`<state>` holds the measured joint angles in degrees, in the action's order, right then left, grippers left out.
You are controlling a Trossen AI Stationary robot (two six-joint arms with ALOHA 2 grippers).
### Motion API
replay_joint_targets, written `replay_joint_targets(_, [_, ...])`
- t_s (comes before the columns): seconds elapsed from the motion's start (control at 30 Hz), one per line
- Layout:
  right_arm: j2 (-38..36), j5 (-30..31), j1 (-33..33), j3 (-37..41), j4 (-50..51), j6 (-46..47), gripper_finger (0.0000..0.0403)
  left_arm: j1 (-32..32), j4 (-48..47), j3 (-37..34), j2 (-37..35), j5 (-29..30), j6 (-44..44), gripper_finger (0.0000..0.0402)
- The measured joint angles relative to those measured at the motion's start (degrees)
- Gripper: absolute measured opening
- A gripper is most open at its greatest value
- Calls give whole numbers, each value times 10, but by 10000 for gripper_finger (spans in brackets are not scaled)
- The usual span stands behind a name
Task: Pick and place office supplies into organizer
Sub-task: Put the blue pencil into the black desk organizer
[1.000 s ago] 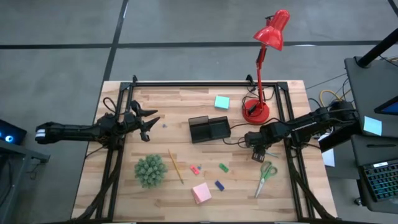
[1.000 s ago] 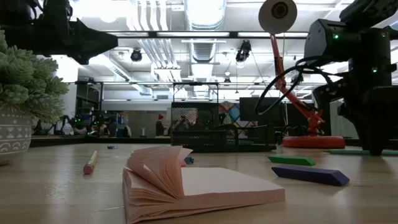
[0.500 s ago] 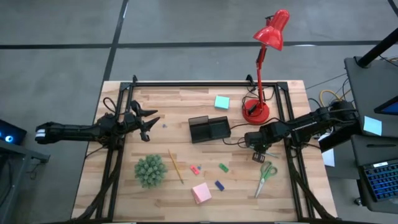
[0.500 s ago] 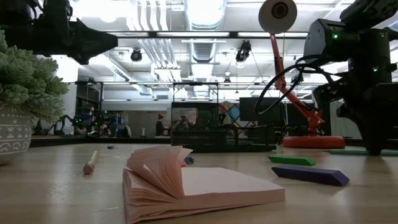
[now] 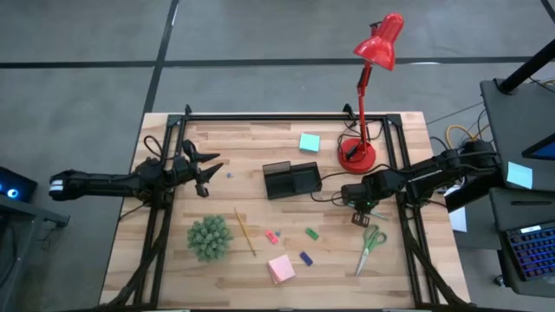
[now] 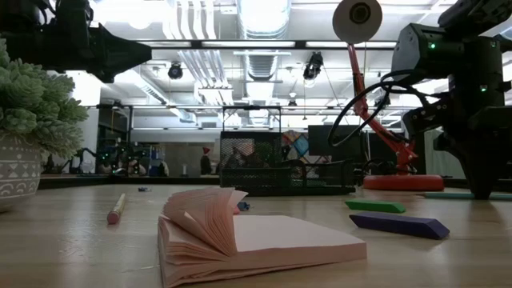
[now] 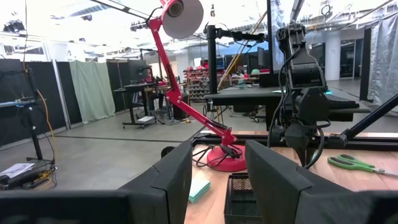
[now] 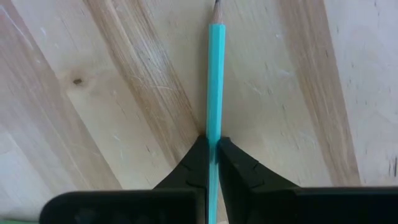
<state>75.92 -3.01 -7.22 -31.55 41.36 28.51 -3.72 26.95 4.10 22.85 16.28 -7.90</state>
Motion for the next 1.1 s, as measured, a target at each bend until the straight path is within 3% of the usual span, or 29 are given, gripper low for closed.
replay_joint_targets(1.1, [-16,1,0,-35,-1,10,12,0,0,0,0,0,0,137])
